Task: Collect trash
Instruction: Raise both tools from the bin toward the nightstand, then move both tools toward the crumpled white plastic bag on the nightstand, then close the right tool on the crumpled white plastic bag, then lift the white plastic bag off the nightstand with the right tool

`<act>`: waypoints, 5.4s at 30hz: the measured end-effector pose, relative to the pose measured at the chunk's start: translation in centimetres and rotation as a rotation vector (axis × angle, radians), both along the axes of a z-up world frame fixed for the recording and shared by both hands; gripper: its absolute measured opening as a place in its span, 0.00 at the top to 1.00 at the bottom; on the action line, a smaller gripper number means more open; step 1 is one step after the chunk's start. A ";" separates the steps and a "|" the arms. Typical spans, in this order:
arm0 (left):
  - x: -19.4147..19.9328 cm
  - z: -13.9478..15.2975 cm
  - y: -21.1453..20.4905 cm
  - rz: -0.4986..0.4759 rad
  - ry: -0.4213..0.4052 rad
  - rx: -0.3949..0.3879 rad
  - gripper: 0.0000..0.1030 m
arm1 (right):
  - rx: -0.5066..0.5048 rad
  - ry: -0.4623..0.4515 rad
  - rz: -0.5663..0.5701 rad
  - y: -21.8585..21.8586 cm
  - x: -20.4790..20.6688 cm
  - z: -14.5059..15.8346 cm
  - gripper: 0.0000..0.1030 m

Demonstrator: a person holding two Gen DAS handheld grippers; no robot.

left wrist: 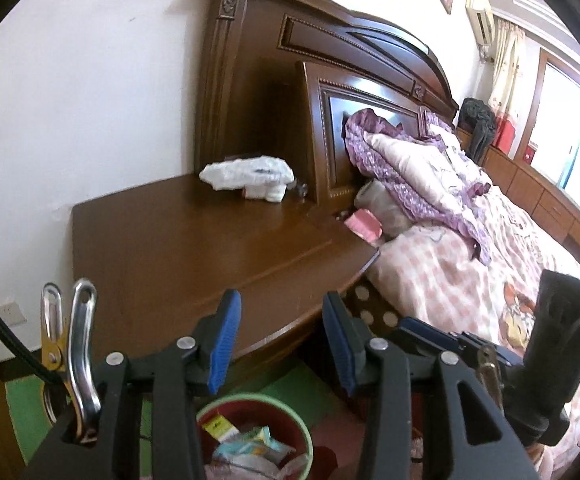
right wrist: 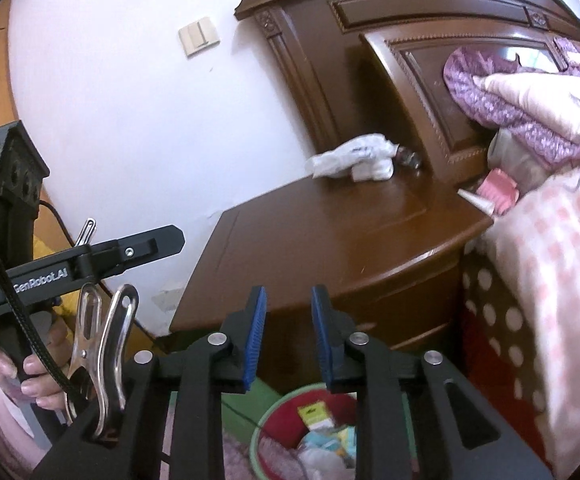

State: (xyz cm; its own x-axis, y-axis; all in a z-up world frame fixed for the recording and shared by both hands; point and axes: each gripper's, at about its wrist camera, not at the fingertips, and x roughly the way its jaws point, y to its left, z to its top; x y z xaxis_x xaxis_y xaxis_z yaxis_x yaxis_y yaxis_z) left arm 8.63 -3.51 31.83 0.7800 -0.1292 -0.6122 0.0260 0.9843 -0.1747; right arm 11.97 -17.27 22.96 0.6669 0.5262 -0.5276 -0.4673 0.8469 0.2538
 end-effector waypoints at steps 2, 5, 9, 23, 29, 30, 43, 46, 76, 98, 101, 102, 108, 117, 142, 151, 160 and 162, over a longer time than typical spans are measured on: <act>1.5 0.3 -0.4 0.000 -0.012 0.011 0.55 | 0.001 -0.010 -0.018 -0.3 1.0 0.4 0.76; 3.6 0.1 -0.7 -0.008 -0.011 0.026 0.46 | 0.018 -0.013 -0.052 -1.0 2.6 0.5 0.75; 6.6 -0.5 -0.8 -0.006 0.008 0.014 0.45 | 0.031 -0.010 -0.072 -1.6 4.6 0.3 0.75; 17.0 -3.4 0.6 0.060 0.026 -0.049 0.40 | 0.001 0.009 -0.105 -3.1 11.6 -0.7 0.73; 21.6 -3.5 2.2 0.115 0.015 -0.054 0.40 | -0.025 0.016 -0.106 -2.8 15.6 -0.2 0.72; 22.2 -3.6 2.5 0.119 0.015 -0.054 0.40 | -0.025 0.017 -0.105 -2.7 16.1 -0.1 0.72; 29.5 -6.8 6.9 0.161 0.080 -0.113 0.37 | -0.026 0.013 -0.095 -0.6 25.0 0.5 0.60; 29.8 -7.4 7.5 0.148 0.067 -0.151 0.35 | -0.037 0.024 -0.080 0.4 27.4 0.4 0.56; 31.1 -11.9 11.0 0.168 0.083 -0.390 0.31 | -0.127 0.135 -0.128 6.8 39.1 -4.6 0.41; 30.2 -10.8 10.5 0.127 0.065 -0.396 0.79 | -0.055 0.053 -0.058 6.7 36.2 -3.2 0.89; 29.2 -10.1 9.4 0.141 0.073 -0.333 0.82 | -0.044 0.047 -0.033 6.8 35.3 -2.7 0.89; 28.7 -9.8 9.0 0.130 0.074 -0.348 0.82 | -0.041 0.041 -0.024 6.9 34.9 -2.5 0.89; 25.9 -8.2 7.3 0.117 0.043 -0.269 0.82 | -0.035 0.012 0.034 7.5 31.8 -1.3 0.89; 20.8 -6.6 7.5 0.137 0.086 -0.252 0.82 | -0.028 0.055 0.081 7.8 26.9 -1.1 0.89; 14.8 -10.2 9.3 0.241 0.224 -0.240 0.49 | -0.162 0.145 0.072 8.7 18.0 -6.8 0.73; 14.7 -10.6 10.2 0.248 0.186 -0.259 0.38 | -0.022 0.038 -0.079 6.7 17.2 -5.8 0.43; 15.9 -12.3 9.9 0.220 0.208 -0.238 0.37 | -0.019 0.106 -0.108 7.3 19.6 -7.8 0.42; 16.0 -12.4 9.7 0.221 0.195 -0.210 0.36 | -0.054 0.105 -0.104 7.8 19.8 -8.3 0.42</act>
State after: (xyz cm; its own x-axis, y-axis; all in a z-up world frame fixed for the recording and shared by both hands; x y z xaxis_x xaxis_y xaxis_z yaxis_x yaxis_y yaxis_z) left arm 24.64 6.16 19.41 0.6746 -0.1096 -0.7300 -0.2370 0.9044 -0.3548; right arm 31.79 -9.47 14.62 0.6563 0.4262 -0.6227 -0.3495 0.9030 0.2497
